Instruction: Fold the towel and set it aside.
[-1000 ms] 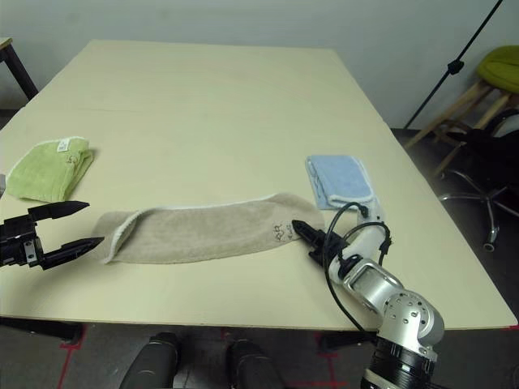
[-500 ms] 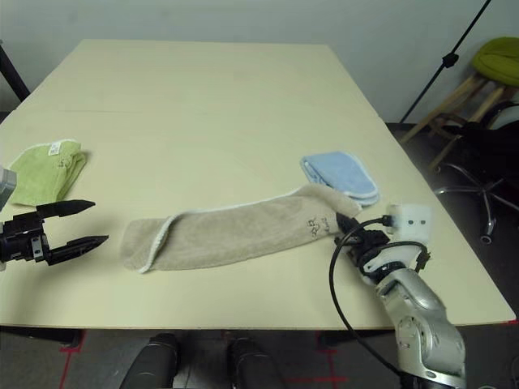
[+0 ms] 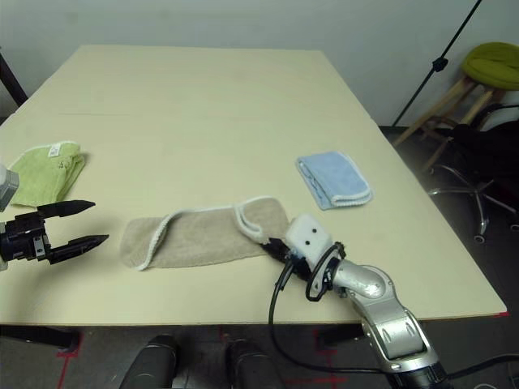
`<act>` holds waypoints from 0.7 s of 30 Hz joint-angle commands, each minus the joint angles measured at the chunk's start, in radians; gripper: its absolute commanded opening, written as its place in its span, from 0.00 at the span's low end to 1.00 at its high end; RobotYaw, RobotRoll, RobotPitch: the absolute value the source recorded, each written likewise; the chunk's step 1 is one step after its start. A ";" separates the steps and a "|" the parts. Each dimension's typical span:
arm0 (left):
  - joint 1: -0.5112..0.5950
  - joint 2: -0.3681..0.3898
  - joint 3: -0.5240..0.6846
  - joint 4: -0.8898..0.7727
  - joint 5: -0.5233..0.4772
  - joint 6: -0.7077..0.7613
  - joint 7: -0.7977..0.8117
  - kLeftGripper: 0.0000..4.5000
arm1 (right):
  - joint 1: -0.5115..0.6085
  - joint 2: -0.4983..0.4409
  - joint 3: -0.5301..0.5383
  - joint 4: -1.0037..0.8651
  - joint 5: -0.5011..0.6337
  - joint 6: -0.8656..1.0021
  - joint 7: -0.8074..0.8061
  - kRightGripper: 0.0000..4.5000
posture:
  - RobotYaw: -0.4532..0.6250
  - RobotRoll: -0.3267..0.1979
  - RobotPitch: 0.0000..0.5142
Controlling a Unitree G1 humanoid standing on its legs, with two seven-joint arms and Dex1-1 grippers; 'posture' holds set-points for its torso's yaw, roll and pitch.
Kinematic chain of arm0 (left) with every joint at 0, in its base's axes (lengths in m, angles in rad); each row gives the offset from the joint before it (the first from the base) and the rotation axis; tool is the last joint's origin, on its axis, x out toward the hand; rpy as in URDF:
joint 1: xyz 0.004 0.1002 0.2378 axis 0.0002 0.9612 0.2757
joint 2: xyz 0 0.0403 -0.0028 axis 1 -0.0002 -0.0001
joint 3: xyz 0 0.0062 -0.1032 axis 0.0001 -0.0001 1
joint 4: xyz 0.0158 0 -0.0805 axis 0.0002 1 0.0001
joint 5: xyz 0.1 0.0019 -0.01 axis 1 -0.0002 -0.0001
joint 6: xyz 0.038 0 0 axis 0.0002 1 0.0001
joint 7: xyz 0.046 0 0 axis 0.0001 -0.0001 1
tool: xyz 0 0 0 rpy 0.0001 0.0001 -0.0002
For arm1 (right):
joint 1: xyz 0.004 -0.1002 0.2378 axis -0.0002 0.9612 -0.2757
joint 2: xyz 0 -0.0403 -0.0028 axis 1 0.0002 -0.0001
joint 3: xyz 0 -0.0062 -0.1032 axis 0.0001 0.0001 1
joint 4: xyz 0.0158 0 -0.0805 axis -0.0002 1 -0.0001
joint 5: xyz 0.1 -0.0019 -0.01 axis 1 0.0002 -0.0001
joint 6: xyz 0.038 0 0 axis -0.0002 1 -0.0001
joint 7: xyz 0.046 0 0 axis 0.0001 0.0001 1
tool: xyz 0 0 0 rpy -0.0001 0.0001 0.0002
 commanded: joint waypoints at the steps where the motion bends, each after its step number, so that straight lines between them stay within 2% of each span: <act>1: 0.009 -0.002 0.001 -0.027 -0.002 0.011 0.011 1.00 | -0.030 0.007 0.019 -0.009 0.012 0.031 0.017 0.01 | 0.60 0.62 0.24; 6: -0.002 -0.007 -0.011 -0.031 -0.002 0.014 0.022 1.00 | -0.096 0.049 0.028 -0.019 0.070 0.135 0.022 0.01 | 0.60 0.62 0.23; 11: -0.052 -0.029 -0.037 -0.044 -0.022 0.032 0.034 1.00 | -0.150 0.042 0.071 -0.029 0.087 0.234 0.043 0.01 | 0.59 0.62 0.23; 14: -0.098 -0.017 -0.066 -0.064 -0.037 0.109 0.065 1.00 | -0.164 0.028 0.054 -0.053 0.144 0.333 0.063 0.15 | 0.59 0.62 0.22; 17: -0.179 -0.011 -0.094 -0.089 -0.064 0.225 0.128 1.00 | -0.180 -0.024 0.002 -0.091 0.244 0.448 0.110 0.40 | 0.58 0.62 0.22; 21: -0.368 -0.052 -0.159 -0.085 -0.131 0.381 0.198 1.00 | -0.245 -0.151 -0.126 -0.085 0.424 0.616 0.206 0.74 | 0.58 0.62 0.22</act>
